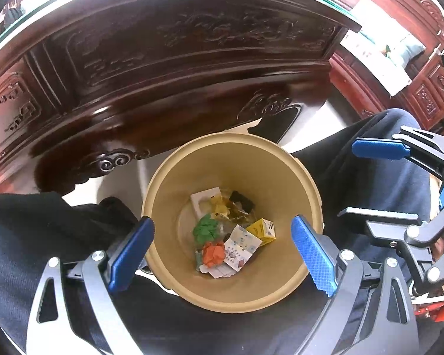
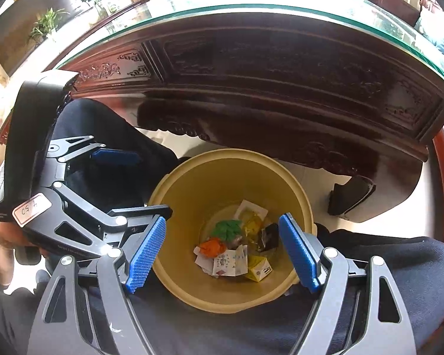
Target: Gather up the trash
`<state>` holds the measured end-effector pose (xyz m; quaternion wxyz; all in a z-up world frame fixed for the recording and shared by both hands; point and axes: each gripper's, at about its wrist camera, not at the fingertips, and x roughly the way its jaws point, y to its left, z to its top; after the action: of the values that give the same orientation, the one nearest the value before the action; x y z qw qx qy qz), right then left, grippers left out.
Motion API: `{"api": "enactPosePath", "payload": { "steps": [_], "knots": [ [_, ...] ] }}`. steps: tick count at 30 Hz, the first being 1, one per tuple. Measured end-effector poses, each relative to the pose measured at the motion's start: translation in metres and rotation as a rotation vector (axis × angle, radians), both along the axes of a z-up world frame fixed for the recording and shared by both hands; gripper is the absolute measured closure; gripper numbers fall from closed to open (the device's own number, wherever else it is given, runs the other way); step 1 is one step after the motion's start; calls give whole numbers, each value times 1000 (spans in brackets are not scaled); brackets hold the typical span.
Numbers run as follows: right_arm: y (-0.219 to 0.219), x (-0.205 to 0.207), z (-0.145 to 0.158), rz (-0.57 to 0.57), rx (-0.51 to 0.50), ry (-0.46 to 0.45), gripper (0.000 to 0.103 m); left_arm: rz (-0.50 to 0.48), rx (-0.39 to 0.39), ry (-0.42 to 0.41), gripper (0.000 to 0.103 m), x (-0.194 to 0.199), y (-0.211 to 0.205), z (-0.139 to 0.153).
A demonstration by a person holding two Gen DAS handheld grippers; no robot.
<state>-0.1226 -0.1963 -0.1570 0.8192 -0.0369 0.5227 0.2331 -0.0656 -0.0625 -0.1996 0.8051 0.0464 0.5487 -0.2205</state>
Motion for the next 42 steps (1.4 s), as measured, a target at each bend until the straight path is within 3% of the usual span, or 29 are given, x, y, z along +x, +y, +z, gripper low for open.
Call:
{"api": "enactPosePath", "payload": {
  "steps": [22, 29, 32, 38, 42],
  "knots": [
    [-1, -3, -9, -16, 2, 22, 25, 4, 15, -20, 9, 1, -2, 4],
    [-4, 0, 4, -28, 22, -30, 15, 72, 18, -109, 6, 5, 4, 27],
    [-5, 0, 21, -52, 36, -106, 15, 106, 28, -187, 5, 6, 6, 50],
    [-11, 5, 95, -160, 102, -427, 9, 205, -4, -426, 4, 15, 19, 126],
    [-14, 17, 134, -228, 167, -540, 8, 313, -37, -571, 4, 24, 29, 176]
  ]
}}
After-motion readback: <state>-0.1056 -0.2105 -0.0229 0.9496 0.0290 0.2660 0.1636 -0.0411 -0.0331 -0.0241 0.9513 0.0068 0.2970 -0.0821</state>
